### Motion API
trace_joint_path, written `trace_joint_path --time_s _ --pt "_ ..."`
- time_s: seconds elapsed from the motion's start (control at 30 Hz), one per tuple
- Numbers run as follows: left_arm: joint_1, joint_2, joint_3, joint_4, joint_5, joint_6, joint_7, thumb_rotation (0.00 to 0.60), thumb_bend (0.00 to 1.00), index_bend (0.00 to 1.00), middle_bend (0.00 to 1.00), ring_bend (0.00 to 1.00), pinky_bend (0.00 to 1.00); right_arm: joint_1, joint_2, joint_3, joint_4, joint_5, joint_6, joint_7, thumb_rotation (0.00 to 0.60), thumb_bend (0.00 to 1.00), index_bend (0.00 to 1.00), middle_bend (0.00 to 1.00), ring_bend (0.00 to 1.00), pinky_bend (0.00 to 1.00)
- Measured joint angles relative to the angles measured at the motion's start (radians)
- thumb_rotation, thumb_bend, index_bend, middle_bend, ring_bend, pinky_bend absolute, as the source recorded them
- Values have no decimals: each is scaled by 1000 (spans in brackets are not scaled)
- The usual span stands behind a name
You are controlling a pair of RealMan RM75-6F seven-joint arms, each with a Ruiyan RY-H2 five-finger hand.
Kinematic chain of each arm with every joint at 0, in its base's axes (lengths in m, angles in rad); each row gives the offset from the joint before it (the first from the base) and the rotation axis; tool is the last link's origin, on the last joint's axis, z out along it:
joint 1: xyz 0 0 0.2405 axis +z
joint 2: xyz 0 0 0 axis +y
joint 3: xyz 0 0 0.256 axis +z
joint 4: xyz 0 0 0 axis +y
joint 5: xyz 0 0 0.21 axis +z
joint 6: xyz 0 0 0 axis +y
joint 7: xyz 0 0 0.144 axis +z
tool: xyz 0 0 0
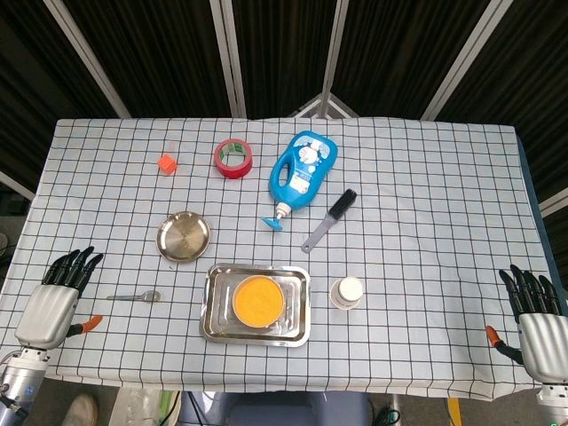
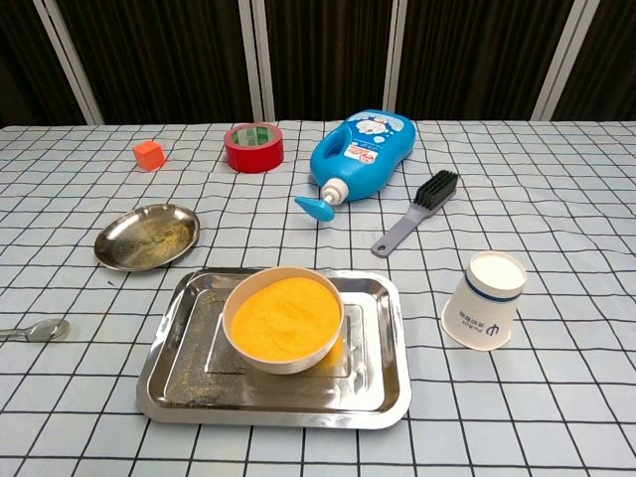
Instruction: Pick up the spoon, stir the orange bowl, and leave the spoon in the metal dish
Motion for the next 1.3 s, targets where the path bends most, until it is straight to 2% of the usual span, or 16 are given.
trace_joint_path --time_s 0.37,0.63,0.73,0.9,0.97,1.1,1.3 --pt "1 -6 4 19 25 14 -16 600 60 0 0 0 55 -2 3 -1 -5 2 1 8 600 312 0 0 0 0" --pt "-3 -1 6 13 5 -12 -3 600 61 0 0 0 55 1 2 -2 -8 3 -6 5 600 312 0 0 0 0" --pt "-5 0 8 3 -10 -26 8 600 101 15 0 0 55 0 2 -2 -10 5 -7 7 600 312 0 0 0 0" --pt "-9 1 4 -18 -53 -55 26 600 248 230 0 0 58 -3 4 -3 -11 5 -4 12 600 311 0 0 0 0" --pt "-13 -2 -3 -26 -86 -72 38 600 295 285 0 0 60 -3 4 -3 -12 5 -4 13 600 312 0 0 0 0" --pt "-27 -11 -25 -34 -177 -116 83 600 380 349 0 0 61 -3 4 -5 -14 3 -4 14 600 311 0 0 0 0" --pt "-74 -52 -66 -18 -346 -204 207 600 403 408 0 0 61 -4 4 -7 -16 1 -5 16 600 311 0 0 0 0"
